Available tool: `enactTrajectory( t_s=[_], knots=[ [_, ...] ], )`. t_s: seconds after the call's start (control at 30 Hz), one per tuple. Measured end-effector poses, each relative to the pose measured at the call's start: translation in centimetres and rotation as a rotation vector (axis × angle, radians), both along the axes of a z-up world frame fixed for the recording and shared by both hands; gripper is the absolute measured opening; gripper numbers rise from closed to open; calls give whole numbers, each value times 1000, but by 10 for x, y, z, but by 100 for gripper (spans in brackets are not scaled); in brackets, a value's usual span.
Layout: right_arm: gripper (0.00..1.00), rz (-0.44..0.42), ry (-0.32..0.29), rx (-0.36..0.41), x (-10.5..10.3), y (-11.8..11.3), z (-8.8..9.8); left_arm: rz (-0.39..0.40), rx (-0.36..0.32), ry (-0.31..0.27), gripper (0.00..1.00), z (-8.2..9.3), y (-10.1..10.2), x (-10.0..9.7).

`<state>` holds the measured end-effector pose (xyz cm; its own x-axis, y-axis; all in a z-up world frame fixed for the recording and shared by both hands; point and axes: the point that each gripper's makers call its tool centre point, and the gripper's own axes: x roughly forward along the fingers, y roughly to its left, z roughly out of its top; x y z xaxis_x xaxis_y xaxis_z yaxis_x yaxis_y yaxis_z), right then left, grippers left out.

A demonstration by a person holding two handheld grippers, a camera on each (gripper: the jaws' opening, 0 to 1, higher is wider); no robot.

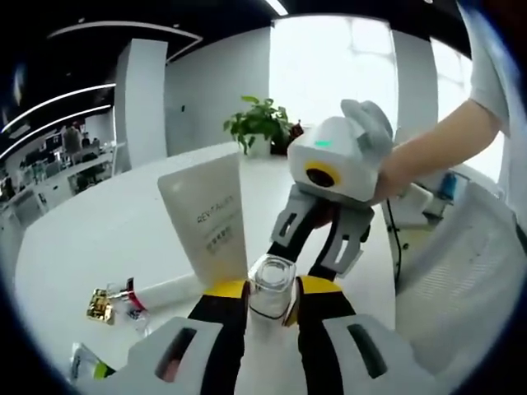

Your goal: Arrange the skincare products in the storage area until every visible bottle or jar stands upright without overlapping.

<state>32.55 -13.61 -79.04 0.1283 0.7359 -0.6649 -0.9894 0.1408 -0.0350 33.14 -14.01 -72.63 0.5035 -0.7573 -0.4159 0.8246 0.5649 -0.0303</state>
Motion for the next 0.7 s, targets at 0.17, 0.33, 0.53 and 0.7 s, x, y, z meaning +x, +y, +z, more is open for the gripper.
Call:
enactTrajectory(
  t_s=[0.17, 0.33, 0.53, 0.7],
  knots=[
    [24, -6, -6, -8, 1, -2, 0, -2, 6, -8, 21, 2, 1, 0],
    [24, -11, -9, -9, 0, -1, 1, -2, 10, -11, 21, 3, 2, -1],
    [25, -43, -18, -24, 0, -7, 1, 1, 19, -15, 22, 4, 6, -2],
    [29, -74, -18, -23, 0, -14, 8, 9, 29, -18, 24, 5, 11, -3]
  ],
)
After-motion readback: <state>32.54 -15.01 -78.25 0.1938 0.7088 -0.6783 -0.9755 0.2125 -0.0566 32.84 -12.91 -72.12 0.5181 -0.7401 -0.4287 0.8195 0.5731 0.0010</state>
